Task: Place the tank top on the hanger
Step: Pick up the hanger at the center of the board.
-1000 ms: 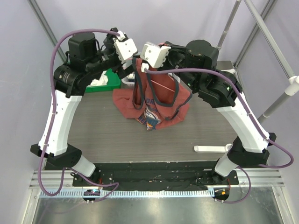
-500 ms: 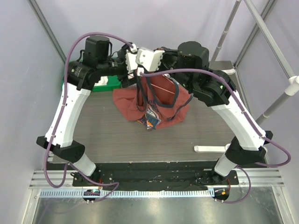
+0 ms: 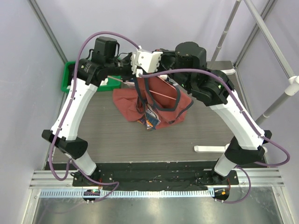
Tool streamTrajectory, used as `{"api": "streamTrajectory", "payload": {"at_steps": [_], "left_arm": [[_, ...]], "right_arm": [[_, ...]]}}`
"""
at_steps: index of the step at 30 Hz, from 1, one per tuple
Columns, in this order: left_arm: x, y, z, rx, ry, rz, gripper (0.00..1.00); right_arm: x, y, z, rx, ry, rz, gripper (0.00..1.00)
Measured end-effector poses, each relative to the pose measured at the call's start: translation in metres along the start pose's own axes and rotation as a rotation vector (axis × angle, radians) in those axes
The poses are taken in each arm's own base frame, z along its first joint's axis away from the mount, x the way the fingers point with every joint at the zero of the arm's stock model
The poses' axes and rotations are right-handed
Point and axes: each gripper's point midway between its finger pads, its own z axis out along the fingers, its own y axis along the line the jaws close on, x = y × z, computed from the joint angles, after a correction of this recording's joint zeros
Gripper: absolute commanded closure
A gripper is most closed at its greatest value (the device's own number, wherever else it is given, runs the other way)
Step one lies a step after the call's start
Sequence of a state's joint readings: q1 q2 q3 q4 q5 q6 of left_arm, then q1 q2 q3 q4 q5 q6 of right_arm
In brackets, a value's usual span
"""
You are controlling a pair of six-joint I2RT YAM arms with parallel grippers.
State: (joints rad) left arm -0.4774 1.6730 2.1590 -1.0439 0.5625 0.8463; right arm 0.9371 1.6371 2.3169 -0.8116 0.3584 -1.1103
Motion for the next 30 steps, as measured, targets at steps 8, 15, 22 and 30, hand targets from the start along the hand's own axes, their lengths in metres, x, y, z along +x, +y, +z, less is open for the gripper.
{"api": "streamTrajectory", "payload": {"at_steps": [8,15,22,30], "left_arm": [[0.004,-0.009,0.003,0.038,0.002,-0.013,1.0],[0.004,-0.011,0.005,0.034,-0.005,-0.075,1.0],[0.006,-0.011,0.006,0.006,0.002,-0.141,1.0],[0.009,-0.003,0.002,-0.045,0.022,-0.17,1.0]], "right_arm": [[-0.001,0.004,0.002,-0.014,-0.002,-0.007,0.99],[-0.001,0.004,0.002,-0.014,-0.001,-0.007,0.98],[0.001,0.001,0.002,0.008,0.014,0.016,0.37],[0.006,-0.005,-0.002,0.045,0.037,0.057,0.2]]}}
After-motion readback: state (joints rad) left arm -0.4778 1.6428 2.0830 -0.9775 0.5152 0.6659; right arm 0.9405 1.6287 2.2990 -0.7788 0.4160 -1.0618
